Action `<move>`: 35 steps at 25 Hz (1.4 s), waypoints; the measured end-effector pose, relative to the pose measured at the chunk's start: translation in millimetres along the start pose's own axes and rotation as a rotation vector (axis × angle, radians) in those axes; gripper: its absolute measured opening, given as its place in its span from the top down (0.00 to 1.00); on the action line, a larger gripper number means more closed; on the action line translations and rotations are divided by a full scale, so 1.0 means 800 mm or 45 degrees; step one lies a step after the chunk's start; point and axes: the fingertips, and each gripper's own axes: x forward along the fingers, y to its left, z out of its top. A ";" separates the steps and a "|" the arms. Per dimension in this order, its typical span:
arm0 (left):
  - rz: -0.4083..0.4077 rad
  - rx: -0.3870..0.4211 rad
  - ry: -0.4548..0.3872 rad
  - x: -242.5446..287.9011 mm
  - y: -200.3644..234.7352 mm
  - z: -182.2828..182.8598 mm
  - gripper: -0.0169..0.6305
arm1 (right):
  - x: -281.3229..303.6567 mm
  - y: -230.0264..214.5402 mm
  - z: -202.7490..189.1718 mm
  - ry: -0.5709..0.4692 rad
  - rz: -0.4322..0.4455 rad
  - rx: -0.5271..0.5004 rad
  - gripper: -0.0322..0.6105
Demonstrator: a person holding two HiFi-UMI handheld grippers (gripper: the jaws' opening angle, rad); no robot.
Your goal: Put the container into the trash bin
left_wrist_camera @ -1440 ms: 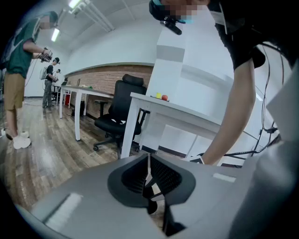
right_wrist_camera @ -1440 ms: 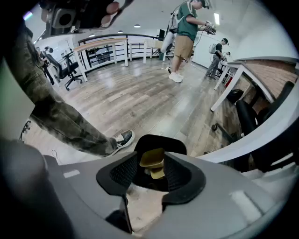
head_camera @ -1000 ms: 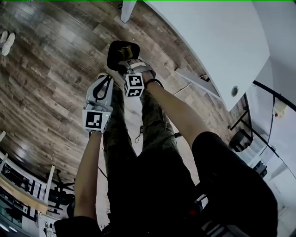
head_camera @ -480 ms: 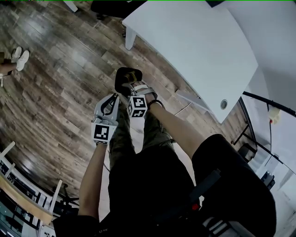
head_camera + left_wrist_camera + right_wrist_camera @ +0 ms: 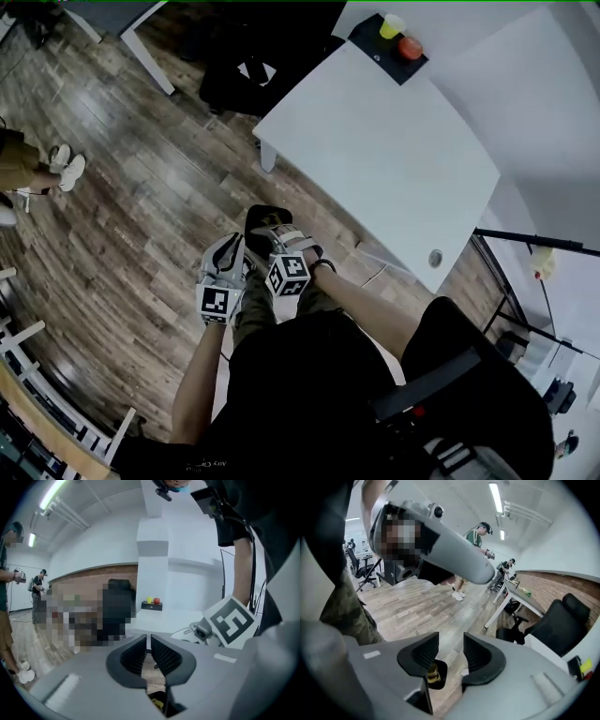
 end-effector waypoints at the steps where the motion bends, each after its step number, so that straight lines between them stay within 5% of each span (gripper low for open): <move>1: 0.011 0.001 -0.013 0.002 0.005 0.010 0.97 | -0.011 -0.012 0.012 -0.024 -0.008 -0.003 0.67; 13: 0.098 0.068 -0.166 0.012 0.028 0.094 0.97 | -0.102 -0.099 0.085 -0.246 -0.143 0.172 0.76; 20: 0.104 0.074 -0.162 0.000 0.028 0.115 0.97 | -0.121 -0.119 0.090 -0.298 -0.229 0.215 0.92; 26: 0.118 0.189 -0.229 -0.002 0.038 0.164 0.97 | -0.170 -0.172 0.126 -0.457 -0.335 0.329 0.93; 35: 0.195 0.225 -0.276 -0.014 0.057 0.244 0.97 | -0.246 -0.233 0.194 -0.694 -0.457 0.420 0.93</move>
